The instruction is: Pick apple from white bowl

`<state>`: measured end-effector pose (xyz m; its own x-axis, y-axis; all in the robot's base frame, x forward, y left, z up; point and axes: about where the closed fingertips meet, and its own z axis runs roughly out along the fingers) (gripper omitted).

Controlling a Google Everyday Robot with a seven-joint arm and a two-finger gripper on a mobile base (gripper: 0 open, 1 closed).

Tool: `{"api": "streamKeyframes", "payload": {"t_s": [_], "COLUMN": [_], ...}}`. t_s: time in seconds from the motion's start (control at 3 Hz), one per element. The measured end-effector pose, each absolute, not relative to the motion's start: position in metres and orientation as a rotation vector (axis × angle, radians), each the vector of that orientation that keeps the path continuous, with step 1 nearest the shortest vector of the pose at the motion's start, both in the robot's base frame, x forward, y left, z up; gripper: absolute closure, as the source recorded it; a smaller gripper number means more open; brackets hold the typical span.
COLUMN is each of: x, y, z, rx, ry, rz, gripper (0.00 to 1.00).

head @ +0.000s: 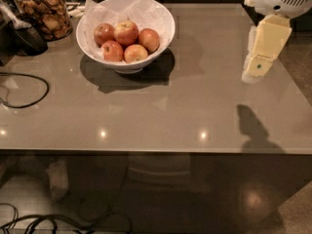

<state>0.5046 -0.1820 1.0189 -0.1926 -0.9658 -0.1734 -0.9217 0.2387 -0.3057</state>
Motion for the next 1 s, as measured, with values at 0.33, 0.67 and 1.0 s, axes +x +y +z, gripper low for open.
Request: {"api": "streamKeyframes", "payload": {"t_s": [0.33, 0.67, 1.0], "x": [0.508, 0.526, 0.559], "y": [-0.182, -0.160, -0.128], "z": [1.013, 1.012, 1.015], "rx": [-1.708, -1.722, -1.762], "ry": [2.187, 2.161, 2.137], "rz": [-0.161, -0.120, -0.111], "gripper": [0.00, 0.00, 0.00]}}
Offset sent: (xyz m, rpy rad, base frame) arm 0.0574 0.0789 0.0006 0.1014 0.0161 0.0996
